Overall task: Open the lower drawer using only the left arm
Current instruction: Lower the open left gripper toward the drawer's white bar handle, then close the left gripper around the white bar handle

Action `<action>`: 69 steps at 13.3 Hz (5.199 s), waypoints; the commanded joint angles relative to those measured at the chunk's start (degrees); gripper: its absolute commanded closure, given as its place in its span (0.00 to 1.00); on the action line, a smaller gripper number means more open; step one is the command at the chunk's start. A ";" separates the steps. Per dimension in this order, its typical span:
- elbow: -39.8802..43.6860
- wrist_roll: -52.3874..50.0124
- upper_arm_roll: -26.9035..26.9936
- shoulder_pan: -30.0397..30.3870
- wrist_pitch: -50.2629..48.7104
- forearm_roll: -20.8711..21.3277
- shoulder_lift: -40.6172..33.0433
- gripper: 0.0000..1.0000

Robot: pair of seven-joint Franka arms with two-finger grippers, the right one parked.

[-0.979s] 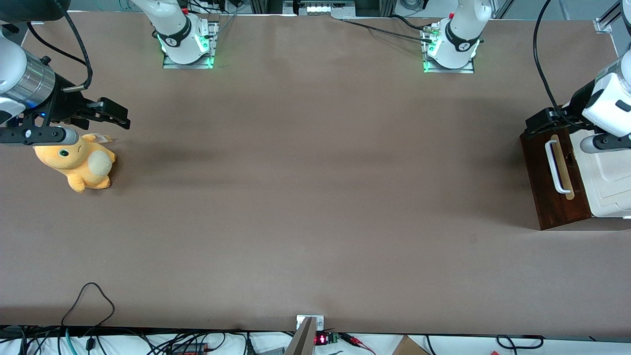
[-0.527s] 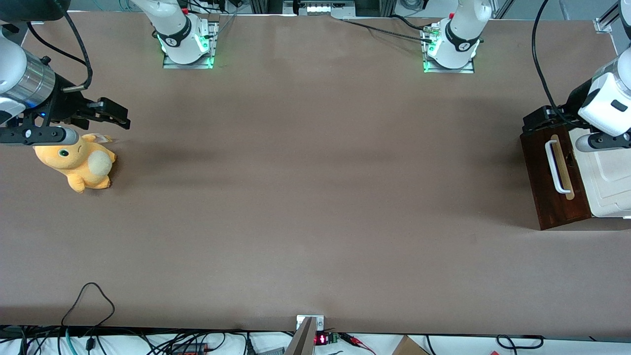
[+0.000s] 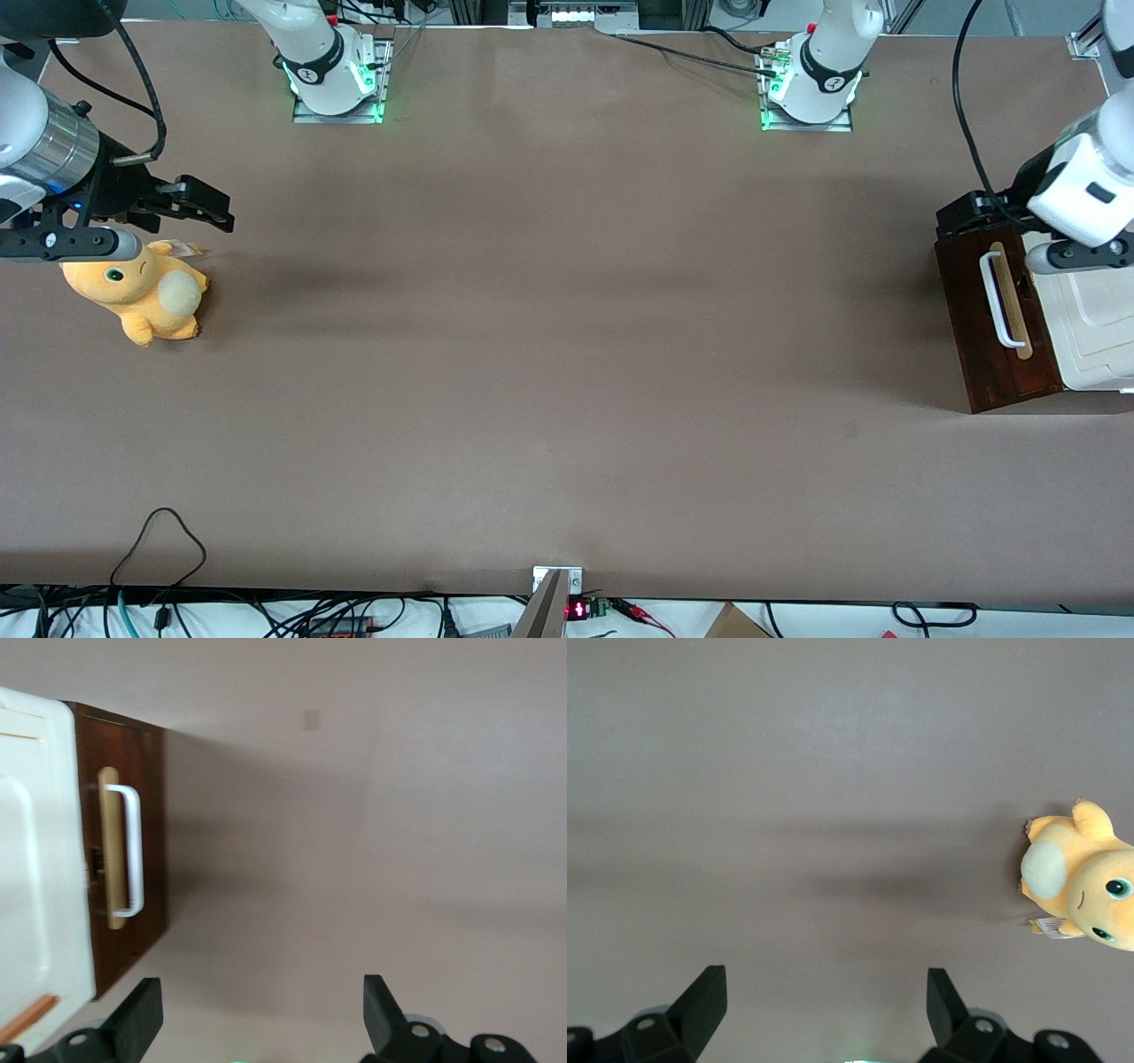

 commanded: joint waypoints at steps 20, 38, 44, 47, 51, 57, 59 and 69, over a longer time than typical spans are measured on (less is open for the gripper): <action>-38.80 -34.77 -8.19 -1.35 5.54 60.91 13.33 0.02; -38.09 -43.21 -0.46 -0.38 10.80 79.39 20.99 0.26; -38.01 -44.09 -0.18 -0.47 11.69 79.48 20.99 0.31; -38.01 -44.00 -0.18 -0.47 11.78 79.56 20.99 0.42; -37.92 -44.09 -0.18 -0.47 12.31 79.65 21.25 0.46; -37.92 -44.09 -0.10 -0.47 13.18 80.36 21.43 0.73; -37.92 -44.00 -0.10 -0.47 13.18 80.36 21.43 0.86; -38.36 -42.86 -0.45 -4.06 10.56 80.36 21.60 1.00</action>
